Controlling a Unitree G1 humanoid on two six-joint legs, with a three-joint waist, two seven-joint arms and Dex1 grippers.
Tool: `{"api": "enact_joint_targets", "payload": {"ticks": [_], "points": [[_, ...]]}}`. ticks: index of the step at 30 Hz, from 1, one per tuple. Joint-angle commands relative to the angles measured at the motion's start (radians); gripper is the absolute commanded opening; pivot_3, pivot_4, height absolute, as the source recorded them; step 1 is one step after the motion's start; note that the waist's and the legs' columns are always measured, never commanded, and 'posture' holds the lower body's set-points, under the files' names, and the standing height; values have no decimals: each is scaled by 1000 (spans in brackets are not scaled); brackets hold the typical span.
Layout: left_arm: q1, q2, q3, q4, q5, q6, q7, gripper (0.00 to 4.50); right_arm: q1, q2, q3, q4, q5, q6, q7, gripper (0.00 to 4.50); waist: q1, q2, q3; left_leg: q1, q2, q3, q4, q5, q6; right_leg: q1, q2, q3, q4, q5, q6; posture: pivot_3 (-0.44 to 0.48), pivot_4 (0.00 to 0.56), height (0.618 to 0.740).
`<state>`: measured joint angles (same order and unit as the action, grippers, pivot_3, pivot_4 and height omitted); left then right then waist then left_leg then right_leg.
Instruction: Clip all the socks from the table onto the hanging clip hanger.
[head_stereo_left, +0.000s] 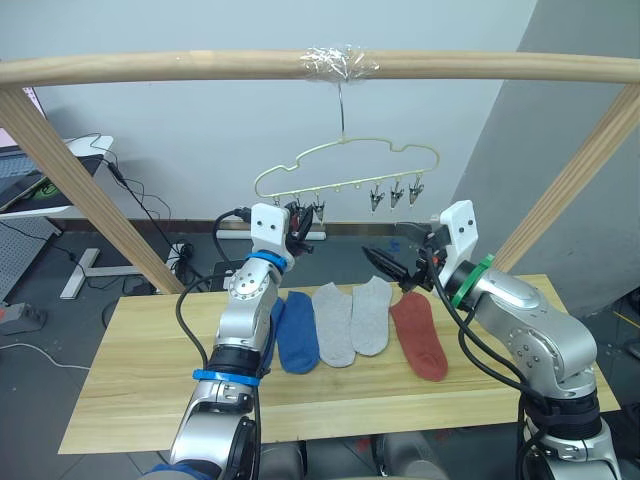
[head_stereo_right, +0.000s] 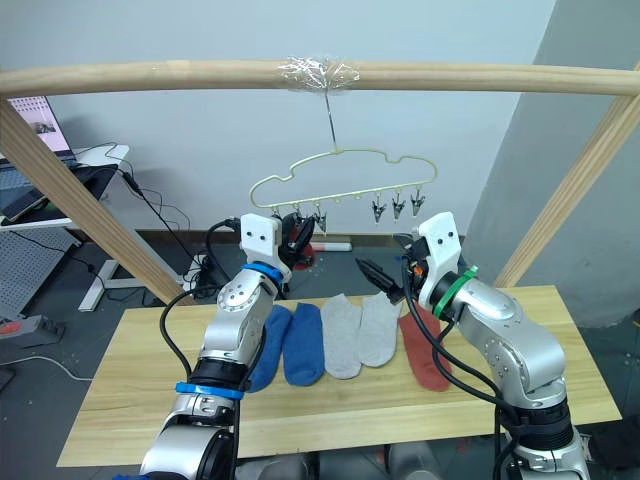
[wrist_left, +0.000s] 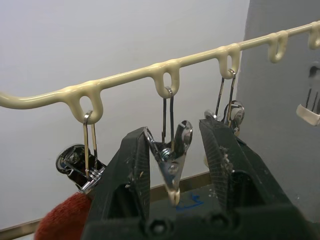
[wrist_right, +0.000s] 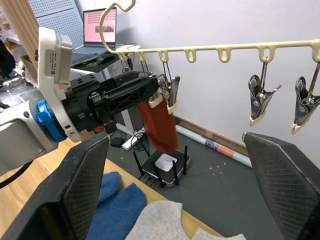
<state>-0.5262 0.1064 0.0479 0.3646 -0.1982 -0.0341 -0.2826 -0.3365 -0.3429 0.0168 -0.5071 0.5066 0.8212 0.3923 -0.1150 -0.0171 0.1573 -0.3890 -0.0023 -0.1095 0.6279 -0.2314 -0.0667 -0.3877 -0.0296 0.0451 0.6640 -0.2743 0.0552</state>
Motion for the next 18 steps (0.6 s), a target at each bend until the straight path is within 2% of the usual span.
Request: {"api": "enact_joint_targets", "payload": {"ticks": [1, 3, 6, 11, 15, 18], "points": [[-23, -4, 12, -26, -11, -33, -18, 870, -11, -5, -19, -49, 21, -5, 0, 4500, 0, 0, 0, 0, 0, 0, 0, 0, 0, 0, 0, 0, 0, 0, 0, -189, 112, 740], [-20, -3, 14, -33, -14, -28, -22, 477, -7, -7, -20, -49, 23, -4, -1, 4500, 0, 0, 0, 0, 0, 0, 0, 0, 0, 0, 0, 0, 0, 0, 0, -187, 113, 740], [-18, 0, 19, -38, -17, -25, -25, 158, -2, -6, -21, -43, 27, -4, -4, 4500, 0, 0, 0, 0, 0, 0, 0, 0, 0, 0, 0, 0, 0, 0, 0, -187, 113, 740], [-4, 5, 23, -62, -22, -6, -33, 71, 69, -19, 5, 13, -11, -26, 4, 4500, 1, 0, 0, 0, 0, 0, 0, 0, 0, 0, 0, 0, 0, 0, 0, -171, 118, 740], [13, 29, 28, -115, -38, 84, -46, 71, 138, -95, 126, 191, -193, -72, -24, 4500, 2, 0, 0, 0, 0, 0, 0, 0, 0, 0, 0, 0, 0, 0, 0, -155, 121, 740], [39, 58, 36, -167, -70, 141, -83, 71, 120, -74, 184, 462, -310, -161, -59, 4500, -1, 0, 0, 2, 0, 1, 0, 0, 0, 0, 0, 0, 1, 0, 0, -141, 120, 740]]}}
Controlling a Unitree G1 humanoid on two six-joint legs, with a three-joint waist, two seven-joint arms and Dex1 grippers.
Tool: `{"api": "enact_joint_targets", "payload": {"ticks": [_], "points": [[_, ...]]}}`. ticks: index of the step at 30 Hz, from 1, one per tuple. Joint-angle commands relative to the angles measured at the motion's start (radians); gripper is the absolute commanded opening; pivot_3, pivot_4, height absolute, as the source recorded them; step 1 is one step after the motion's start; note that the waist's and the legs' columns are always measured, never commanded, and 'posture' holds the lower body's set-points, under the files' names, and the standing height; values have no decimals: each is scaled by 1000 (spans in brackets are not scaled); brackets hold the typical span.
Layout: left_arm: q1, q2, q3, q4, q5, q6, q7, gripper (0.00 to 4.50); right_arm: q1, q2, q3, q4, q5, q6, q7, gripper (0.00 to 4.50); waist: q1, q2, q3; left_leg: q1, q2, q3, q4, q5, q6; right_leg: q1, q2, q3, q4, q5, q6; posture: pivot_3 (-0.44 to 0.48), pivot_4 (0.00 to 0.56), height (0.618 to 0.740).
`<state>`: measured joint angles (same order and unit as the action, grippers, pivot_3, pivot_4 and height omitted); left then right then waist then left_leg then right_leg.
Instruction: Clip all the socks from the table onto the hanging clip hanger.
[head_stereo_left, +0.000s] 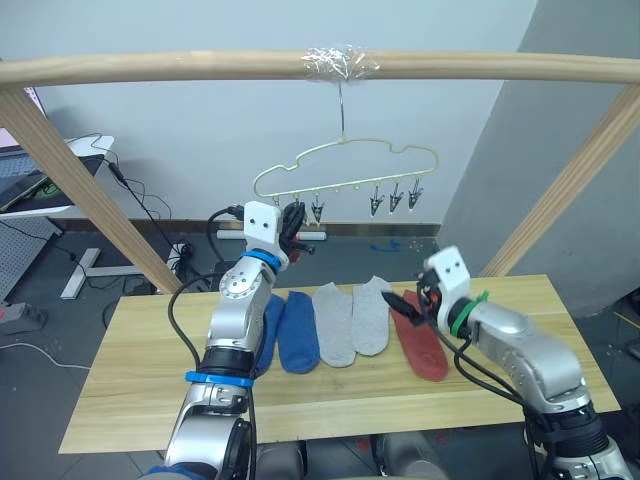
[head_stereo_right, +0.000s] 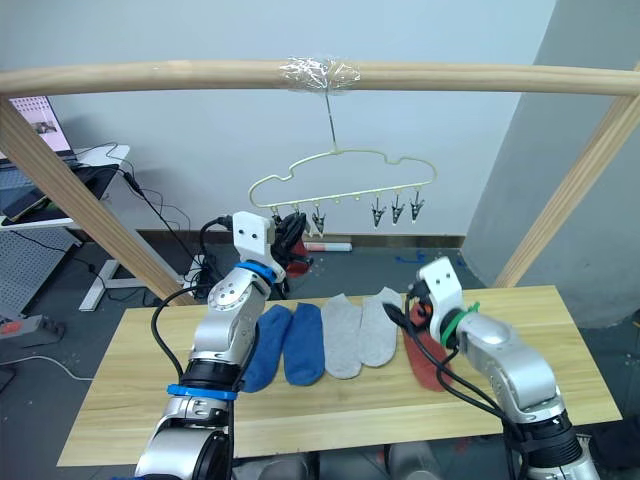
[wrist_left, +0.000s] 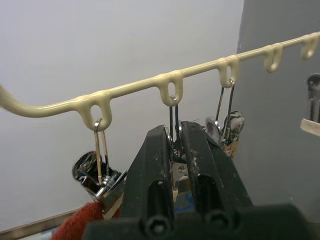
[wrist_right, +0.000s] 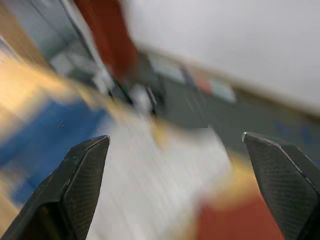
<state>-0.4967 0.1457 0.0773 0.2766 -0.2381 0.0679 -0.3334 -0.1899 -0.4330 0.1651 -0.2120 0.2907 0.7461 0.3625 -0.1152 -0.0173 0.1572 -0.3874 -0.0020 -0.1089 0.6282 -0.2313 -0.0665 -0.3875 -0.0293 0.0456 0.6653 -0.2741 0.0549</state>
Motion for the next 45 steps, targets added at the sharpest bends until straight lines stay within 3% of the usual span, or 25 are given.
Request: {"api": "enact_joint_targets", "payload": {"ticks": [1, 7, 10, 11, 14, 24, 29, 35, 40, 45], "points": [[16, 25, 7, -90, -34, 54, -38, 71, -40, 25, 47, 244, -123, -117, -36, 4500, -2, 0, 0, 1, 0, 1, 0, 0, 0, 0, 0, 1, 1, 0, 0, -134, 121, 740], [44, 31, 6, -147, -49, 103, -42, 71, -150, 102, 45, 630, -206, -264, -40, 4500, 0, 0, 0, 3, 1, 1, 0, 0, 0, 1, 1, 2, 2, 0, 0, -116, 122, 740], [58, 25, 2, -174, -50, 120, -38, 71, -173, 122, 31, 730, -210, -291, -10, 4500, 3, 0, 0, 5, 1, 1, 0, 0, 0, 4, 1, 1, 1, 1, -2, -105, 122, 740], [60, 24, 2, -180, -50, 124, -38, 71, -172, 125, 28, 741, -208, -294, 1, 4313, 4, 0, 0, 5, 1, 0, 0, 0, 0, 4, 1, 1, 1, 1, -2, -102, 122, 740], [69, 26, 5, -189, -51, 132, -38, 71, -154, 122, 27, 738, -219, -306, 26, 3584, 7, -1, -1, 6, 1, 0, 0, 0, 0, 5, 1, 1, 0, 1, -2, -99, 122, 740], [79, 32, 22, -210, -118, 226, -78, 71, -41, 45, 27, 562, -240, -355, 129, 32, 14, -1, -1, 8, 1, 0, 0, 0, 0, 8, 1, 0, 0, -1, 2, -99, 122, 740], [69, 44, 77, -240, -281, 406, -133, 71, 41, -36, 36, 249, -185, -411, 289, 32, 10, 0, -1, 8, 1, 0, 0, 0, 0, 7, 1, 1, 0, -2, 3, -112, 121, 740], [46, 75, 194, -291, -588, 725, -155, 71, 11, -13, 45, -58, -87, -268, 341, 32, 0, 0, 0, 8, 5, -1, 0, 0, 0, 7, 5, 0, 0, -1, 3, -130, 120, 740], [43, 84, 255, -328, -752, 865, -128, 71, -58, 76, 88, -119, -53, -188, 314, 32, 3, 0, 0, 7, 7, -1, 0, 0, 0, 7, 6, -1, -1, -1, 2, -130, 116, 740], [54, 66, 250, -372, -797, 891, -85, 71, -117, 167, 112, -97, -48, -149, 275, 32, 8, 0, 0, 5, 7, -1, 0, 0, -1, 5, 6, -1, -1, -1, 2, -128, 112, 740]]}}
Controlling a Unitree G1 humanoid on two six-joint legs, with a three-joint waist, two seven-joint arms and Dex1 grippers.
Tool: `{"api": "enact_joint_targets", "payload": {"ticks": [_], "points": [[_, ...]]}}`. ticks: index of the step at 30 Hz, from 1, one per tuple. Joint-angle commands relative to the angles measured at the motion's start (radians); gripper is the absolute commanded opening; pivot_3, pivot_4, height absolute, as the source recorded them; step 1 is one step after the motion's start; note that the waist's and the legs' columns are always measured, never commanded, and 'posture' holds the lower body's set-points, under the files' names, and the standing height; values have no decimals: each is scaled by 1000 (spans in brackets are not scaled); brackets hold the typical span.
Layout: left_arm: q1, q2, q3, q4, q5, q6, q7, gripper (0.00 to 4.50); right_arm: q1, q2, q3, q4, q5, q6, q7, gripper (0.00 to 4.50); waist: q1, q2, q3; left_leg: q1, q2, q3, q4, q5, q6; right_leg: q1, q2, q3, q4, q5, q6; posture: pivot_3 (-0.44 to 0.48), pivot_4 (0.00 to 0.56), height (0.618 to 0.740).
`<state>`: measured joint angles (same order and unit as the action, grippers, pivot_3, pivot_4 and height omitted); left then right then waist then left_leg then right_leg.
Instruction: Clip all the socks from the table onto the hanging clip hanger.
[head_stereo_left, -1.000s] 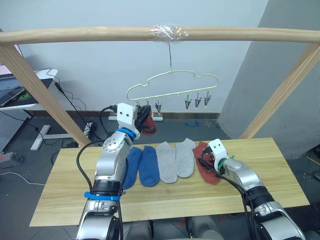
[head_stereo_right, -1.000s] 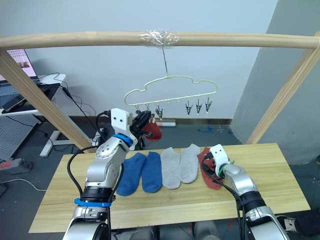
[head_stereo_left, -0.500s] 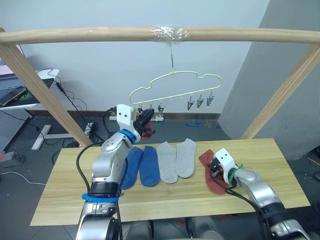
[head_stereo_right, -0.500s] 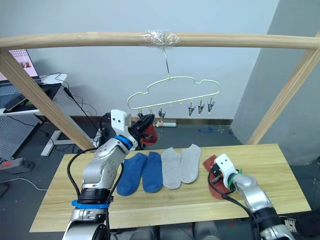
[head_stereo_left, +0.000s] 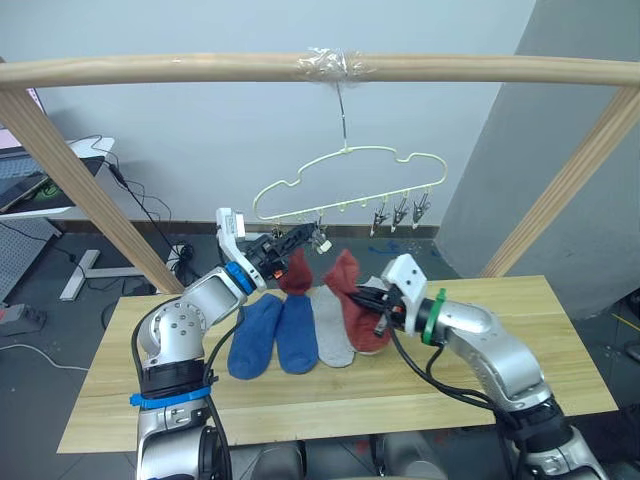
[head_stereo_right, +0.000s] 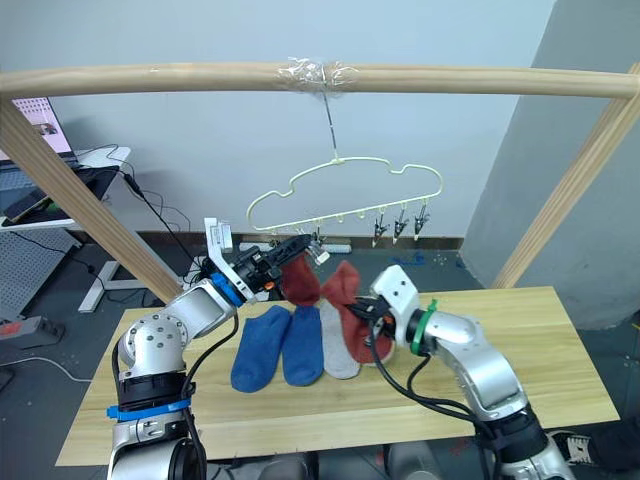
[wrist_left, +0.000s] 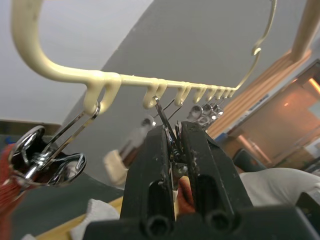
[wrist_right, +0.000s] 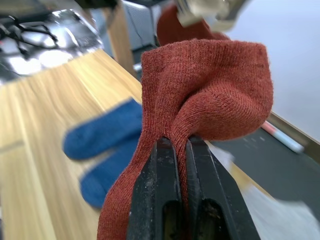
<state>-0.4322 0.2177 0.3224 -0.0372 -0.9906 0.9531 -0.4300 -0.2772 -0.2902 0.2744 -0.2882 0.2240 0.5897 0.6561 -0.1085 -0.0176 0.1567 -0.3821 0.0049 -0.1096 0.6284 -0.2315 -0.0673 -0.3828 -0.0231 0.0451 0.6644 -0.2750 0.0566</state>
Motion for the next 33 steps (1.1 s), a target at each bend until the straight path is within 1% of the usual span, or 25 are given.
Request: {"api": "enact_joint_targets", "payload": {"ticks": [1, 5, 11, 15, 17, 18, 21, 22, 25, 28, 33], "points": [[-7, -8, 1, -65, -48, 8, 17, 71, -38, 35, 5, -17, 18, 9, -22, 32, 2, 0, 0, 0, 0, 0, 0, 0, 0, 0, 0, 0, 0, 0, 0, -123, 112, 740], [12, -3, -9, -85, -64, 17, 23, 71, -70, 69, -20, -21, 39, 29, -35, 32, 3, 0, 0, -1, 0, 0, 0, 0, 0, -1, 0, 0, 0, 0, 0, -118, 110, 740], [29, 8, -8, -95, -66, 13, 19, 71, -79, 57, -39, -32, 54, 41, -34, 32, 3, 0, 0, -1, 0, 1, 0, 0, 0, -2, 0, 1, 0, 0, 0, -115, 108, 740], [34, 8, -21, -114, -38, -32, 2, 71, -89, 57, -34, -25, 47, 36, -39, 32, 4, 0, 0, -1, 0, 1, 0, 0, 0, -2, 0, 1, 0, 0, -1, -114, 103, 740], [36, 7, -23, -121, -42, -49, -13, 788, -94, 60, -26, -21, 42, 35, -42, 0, 4, 0, 0, -1, 1, 1, 0, 0, 0, -2, 0, 1, 0, 0, -1, -114, 104, 740], [37, 7, -21, -121, -53, -47, -17, 1045, -95, 61, -23, -19, 40, 33, -43, 0, 4, 0, 0, -1, 1, 1, 0, 0, 0, -2, 0, 1, 0, 0, -1, -113, 105, 740], [38, 17, -23, -121, -53, -46, -19, 2061, -97, 61, -19, -13, 37, 30, -47, 0, 4, 0, 0, -1, 1, 1, -1, 0, 0, -2, 0, 1, 0, 0, -1, -115, 103, 740], [38, 23, -25, -121, -43, -49, -17, 2307, -97, 61, -19, -10, 36, 29, -49, 0, 3, 0, 0, -1, 1, 1, -1, 0, 0, -2, 0, 1, 0, 0, -1, -115, 103, 740], [40, 39, -22, -116, -36, -53, -15, 3227, -97, 63, -17, 0, 32, 25, -56, 0, 3, 0, 0, -1, 1, 1, -1, 0, 0, -2, 1, 1, 0, 0, -1, -110, 103, 740], [44, 58, -11, -112, -42, -50, -7, 3227, -93, 77, -17, 5, 43, 34, -62, 0, 3, 0, 0, -1, 1, 1, -1, 0, 0, -2, 1, 1, 0, 0, -1, -107, 104, 740], [70, 125, -37, -127, 38, -104, -32, 3227, -97, 161, -21, 25, 122, 98, -58, 0, 2, 0, 0, -1, 3, 2, -1, 0, 0, -3, 3, 1, 0, 1, -2, -100, 107, 740]]}}
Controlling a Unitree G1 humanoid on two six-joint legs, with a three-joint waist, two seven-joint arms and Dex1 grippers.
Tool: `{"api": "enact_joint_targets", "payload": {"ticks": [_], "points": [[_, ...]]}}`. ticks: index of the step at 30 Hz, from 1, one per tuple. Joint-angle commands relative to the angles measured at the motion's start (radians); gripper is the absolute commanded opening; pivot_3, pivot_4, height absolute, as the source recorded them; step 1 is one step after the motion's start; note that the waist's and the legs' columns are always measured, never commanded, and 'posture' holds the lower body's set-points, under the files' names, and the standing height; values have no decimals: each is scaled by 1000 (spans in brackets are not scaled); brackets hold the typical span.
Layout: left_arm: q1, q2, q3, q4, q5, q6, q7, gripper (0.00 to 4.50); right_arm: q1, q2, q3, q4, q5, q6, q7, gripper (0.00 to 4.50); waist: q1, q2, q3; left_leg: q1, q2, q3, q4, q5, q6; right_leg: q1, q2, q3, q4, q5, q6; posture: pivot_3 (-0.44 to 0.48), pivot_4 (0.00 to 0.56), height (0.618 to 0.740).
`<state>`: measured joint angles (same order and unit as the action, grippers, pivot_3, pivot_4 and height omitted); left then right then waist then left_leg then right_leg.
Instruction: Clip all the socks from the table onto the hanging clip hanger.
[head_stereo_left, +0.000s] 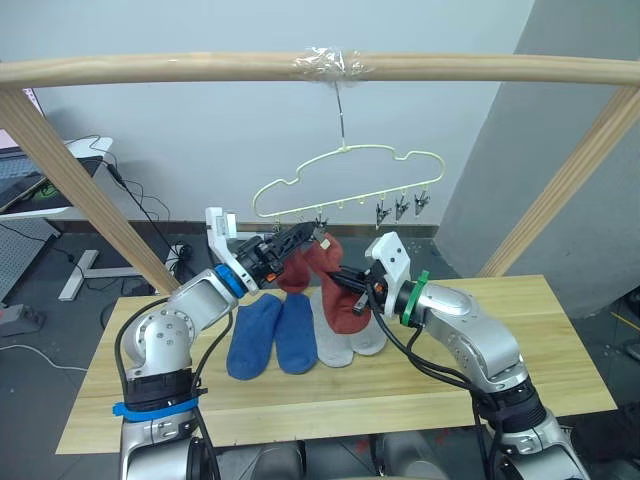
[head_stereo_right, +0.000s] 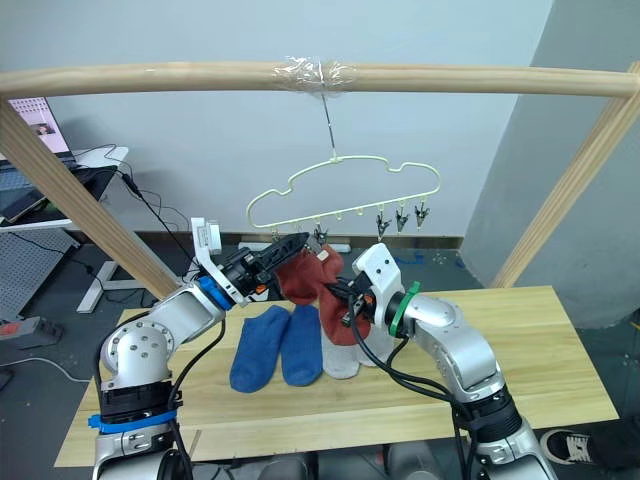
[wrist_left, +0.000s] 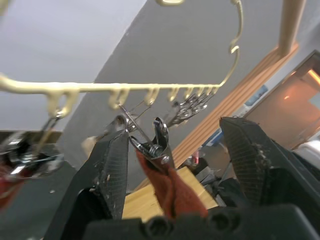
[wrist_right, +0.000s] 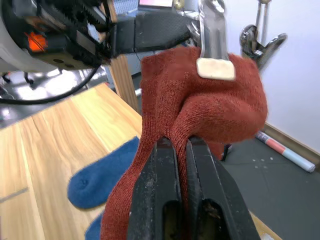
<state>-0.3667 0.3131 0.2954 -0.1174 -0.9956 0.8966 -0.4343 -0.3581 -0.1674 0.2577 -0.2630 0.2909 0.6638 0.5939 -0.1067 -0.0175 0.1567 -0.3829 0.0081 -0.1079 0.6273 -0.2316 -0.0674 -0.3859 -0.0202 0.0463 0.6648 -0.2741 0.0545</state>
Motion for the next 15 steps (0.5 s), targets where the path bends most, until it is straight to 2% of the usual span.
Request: {"api": "enact_joint_targets", "payload": {"ticks": [1, 4, 8, 13, 14, 15], "points": [[8, 40, -20, -51, 61, -60, -35, 3252, -22, 56, -7, 13, 70, 39, 5, 435, 1, 0, 0, 0, 0, 0, 0, 0, 0, 0, 1, 0, 0, 1, -1, -96, 107, 740], [15, 54, -51, -65, 115, -105, -53, 3252, -36, 72, 0, 48, 79, 52, 13, 1104, 2, 0, 0, 0, 1, 0, 0, 0, 0, 0, 1, 0, 0, 2, -3, -88, 106, 740], [30, 61, -90, -88, 184, -163, -71, 3252, -44, 52, 9, 78, 49, 34, 14, 2513, 11, 0, 0, 0, 0, 1, 0, 0, 0, 0, 1, 0, -1, 2, -3, -85, 108, 740], [67, 71, -163, -97, 338, -297, -85, 3252, -14, -29, -13, 75, 18, -2, 15, 4278, 20, 0, 0, -1, 0, 1, 0, 0, 0, -1, 1, 0, -1, 2, -3, -87, 112, 740], [71, 74, -184, -93, 382, -334, -86, 3252, -5, -46, -23, 66, 18, -6, 15, 4480, 21, 0, 0, -1, 0, 1, 0, 0, 0, -1, 1, 0, -1, 2, -3, -87, 112, 740], [75, 73, -201, -89, 413, -363, -91, 3252, 3, -61, -33, 54, 18, -9, 14, 4480, 21, 0, 0, -1, 0, 1, 0, 0, 0, -1, 1, 0, -1, 2, -3, -88, 113, 740]]}}
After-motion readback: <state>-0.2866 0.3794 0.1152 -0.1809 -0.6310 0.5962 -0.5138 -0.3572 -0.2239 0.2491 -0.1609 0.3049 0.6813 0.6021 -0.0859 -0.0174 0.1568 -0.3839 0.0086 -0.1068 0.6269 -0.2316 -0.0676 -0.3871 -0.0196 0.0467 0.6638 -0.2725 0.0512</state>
